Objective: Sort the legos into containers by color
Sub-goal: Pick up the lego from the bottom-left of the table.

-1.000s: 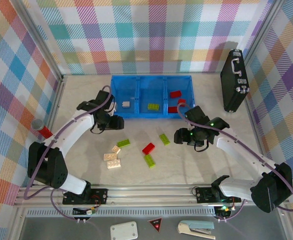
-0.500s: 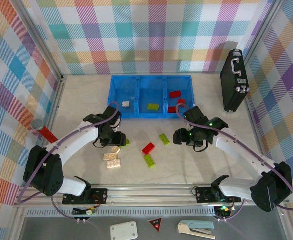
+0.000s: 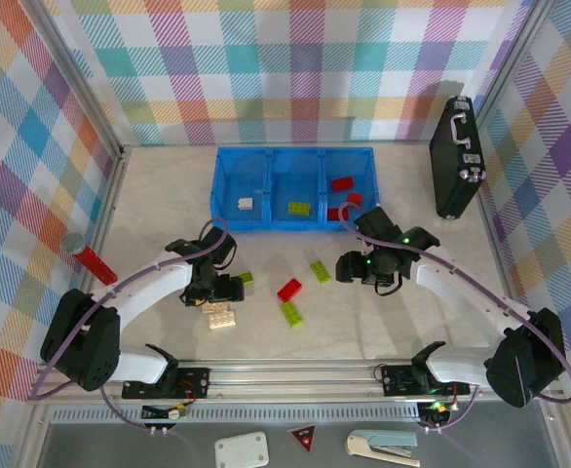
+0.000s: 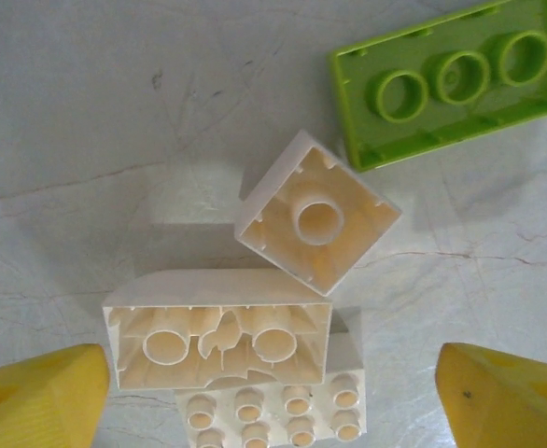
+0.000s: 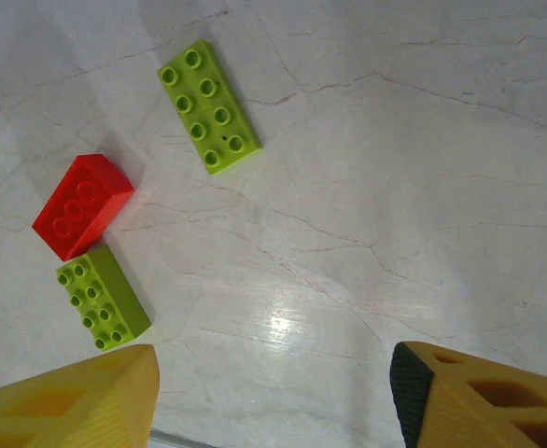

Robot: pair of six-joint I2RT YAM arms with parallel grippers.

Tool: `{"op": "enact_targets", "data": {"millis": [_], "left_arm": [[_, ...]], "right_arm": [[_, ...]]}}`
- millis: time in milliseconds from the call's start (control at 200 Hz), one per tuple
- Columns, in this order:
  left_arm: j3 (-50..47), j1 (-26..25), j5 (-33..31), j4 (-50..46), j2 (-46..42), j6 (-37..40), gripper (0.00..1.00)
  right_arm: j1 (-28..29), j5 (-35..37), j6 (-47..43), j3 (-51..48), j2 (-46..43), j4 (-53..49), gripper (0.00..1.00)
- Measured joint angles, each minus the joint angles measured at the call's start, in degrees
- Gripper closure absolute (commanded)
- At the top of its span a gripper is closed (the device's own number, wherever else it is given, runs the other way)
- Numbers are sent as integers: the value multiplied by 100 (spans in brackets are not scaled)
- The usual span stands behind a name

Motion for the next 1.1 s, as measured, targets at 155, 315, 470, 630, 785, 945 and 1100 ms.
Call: {"op": "enact_targets", "data": {"millis": [155, 315, 470, 630, 785, 945, 1100], "left_arm": [[-214, -81, -129, -4, 0, -208, 7], [-227, -107, -398, 4, 2, -350, 11], [-332, -109, -479, 170, 138, -367, 19], [-452, -107, -476, 286, 271, -361, 24], [-457, -107, -474, 330, 271, -358, 27], [-455, -107, -474, 330, 271, -358, 30], [-457, -107, -474, 330, 264, -358, 34]], "right_arm": [[4, -26, 0, 0, 66, 2, 32], [37, -42, 0, 2, 85, 2, 32], [44, -42, 0, 0, 96, 2, 32], [70, -42, 0, 0, 118, 2, 32], [98, -39, 0, 0, 179, 7, 32], [144, -42, 2, 0, 227, 22, 32], [151, -39, 2, 0, 256, 35, 32]]}}
